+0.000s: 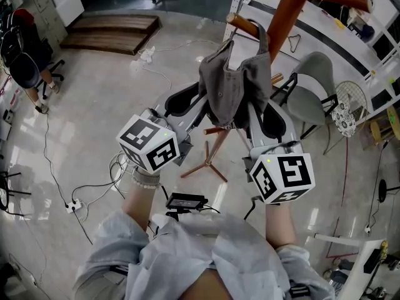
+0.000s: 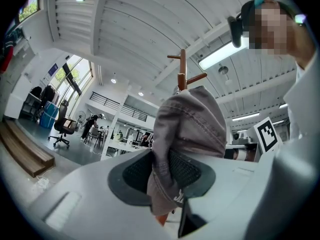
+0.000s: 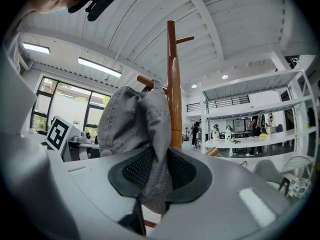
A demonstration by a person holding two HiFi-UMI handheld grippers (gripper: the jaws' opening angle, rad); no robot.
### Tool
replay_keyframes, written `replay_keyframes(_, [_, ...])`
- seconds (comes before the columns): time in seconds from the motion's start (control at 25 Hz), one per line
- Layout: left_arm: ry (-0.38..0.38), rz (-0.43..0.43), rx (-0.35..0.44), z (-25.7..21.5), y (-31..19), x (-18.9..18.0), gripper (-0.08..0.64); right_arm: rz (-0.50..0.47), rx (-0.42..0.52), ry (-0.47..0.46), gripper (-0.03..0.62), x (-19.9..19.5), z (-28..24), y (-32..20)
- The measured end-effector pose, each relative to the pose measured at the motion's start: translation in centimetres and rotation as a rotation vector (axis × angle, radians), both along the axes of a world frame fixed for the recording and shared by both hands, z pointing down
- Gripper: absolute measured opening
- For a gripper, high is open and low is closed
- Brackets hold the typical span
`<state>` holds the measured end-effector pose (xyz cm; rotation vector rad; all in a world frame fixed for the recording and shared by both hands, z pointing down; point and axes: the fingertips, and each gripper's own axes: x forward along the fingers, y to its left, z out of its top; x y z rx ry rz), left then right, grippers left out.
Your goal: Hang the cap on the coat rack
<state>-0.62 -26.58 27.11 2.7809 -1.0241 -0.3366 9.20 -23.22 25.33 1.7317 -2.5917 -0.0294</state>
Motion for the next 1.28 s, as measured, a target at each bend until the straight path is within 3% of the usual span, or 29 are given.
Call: replay_keyframes(1.28, [0.005,-0.004,-0.016,0.05,0.51,-0.59,0.114,-0.014,0.014,0.000,0.089,-0.41,0.12,0.35])
